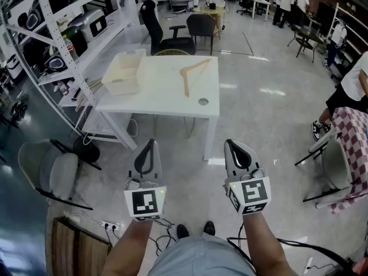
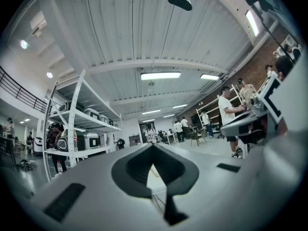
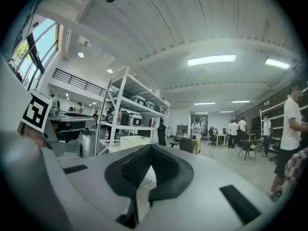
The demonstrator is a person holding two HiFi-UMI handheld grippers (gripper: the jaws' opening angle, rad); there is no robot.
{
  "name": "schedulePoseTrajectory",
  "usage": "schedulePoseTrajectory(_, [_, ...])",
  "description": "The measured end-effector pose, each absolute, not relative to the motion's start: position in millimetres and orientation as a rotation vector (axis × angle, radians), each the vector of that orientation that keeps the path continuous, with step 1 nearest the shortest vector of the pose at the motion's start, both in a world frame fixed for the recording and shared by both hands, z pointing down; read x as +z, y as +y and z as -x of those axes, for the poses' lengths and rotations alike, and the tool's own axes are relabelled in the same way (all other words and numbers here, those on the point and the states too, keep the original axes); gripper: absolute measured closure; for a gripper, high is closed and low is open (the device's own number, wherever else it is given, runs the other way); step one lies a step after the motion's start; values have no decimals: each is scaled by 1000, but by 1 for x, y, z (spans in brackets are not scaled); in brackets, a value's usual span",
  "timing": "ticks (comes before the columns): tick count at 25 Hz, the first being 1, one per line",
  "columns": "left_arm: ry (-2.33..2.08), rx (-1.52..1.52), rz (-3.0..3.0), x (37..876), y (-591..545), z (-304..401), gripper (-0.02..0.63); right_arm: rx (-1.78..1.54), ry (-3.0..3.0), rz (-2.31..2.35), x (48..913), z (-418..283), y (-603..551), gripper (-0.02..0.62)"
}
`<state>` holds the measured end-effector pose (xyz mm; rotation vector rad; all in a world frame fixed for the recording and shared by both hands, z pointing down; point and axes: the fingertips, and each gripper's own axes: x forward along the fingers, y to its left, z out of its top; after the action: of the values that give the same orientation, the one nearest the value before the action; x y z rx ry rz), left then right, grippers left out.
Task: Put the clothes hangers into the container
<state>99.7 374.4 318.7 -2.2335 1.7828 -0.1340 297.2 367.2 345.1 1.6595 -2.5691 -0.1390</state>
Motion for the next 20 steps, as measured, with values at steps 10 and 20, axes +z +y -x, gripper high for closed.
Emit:
schedulePoseTrajectory(10, [1810, -145, 2235, 324, 371, -120, 595, -145, -2572, -1649, 345, -316, 364, 584])
schedulePoseTrajectory(20, [1843, -154, 2223, 327, 362, -161, 595, -118, -2619, -1593, 354, -347, 343, 583])
